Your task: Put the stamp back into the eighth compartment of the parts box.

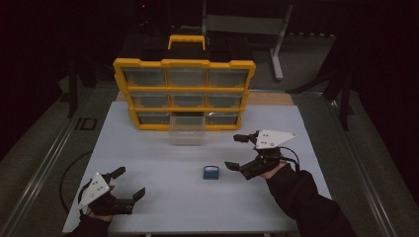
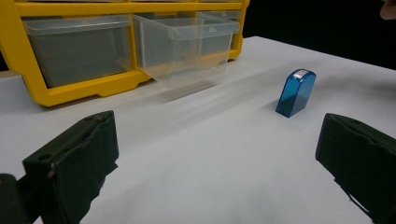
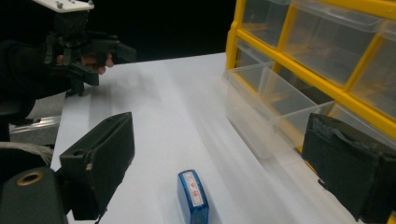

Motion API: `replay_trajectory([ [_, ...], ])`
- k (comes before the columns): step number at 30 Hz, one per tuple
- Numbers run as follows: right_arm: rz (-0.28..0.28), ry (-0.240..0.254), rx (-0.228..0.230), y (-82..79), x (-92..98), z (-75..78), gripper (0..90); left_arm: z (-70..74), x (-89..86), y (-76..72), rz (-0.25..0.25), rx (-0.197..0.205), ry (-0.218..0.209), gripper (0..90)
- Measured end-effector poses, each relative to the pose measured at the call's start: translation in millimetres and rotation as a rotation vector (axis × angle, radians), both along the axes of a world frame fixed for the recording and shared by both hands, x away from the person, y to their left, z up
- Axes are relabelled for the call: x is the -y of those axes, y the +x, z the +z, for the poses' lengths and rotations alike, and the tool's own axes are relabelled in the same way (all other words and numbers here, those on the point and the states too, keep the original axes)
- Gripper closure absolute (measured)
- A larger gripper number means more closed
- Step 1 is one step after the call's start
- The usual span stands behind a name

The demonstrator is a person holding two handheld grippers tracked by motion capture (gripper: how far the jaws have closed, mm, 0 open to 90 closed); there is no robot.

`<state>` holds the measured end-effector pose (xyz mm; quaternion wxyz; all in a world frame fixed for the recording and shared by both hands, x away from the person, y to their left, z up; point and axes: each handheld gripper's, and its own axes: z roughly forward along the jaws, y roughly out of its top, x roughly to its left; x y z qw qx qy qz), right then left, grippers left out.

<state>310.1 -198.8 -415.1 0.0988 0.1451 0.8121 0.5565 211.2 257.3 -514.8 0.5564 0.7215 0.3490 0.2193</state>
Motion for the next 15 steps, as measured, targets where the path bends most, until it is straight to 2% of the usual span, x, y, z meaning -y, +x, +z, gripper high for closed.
replay_trajectory([
  [15,0.114,-0.044,-0.082,11.5,-32.7,-35.2,9.9,-0.2,0.7,-0.1,-0.007,0.000,-0.001,0.4],
])
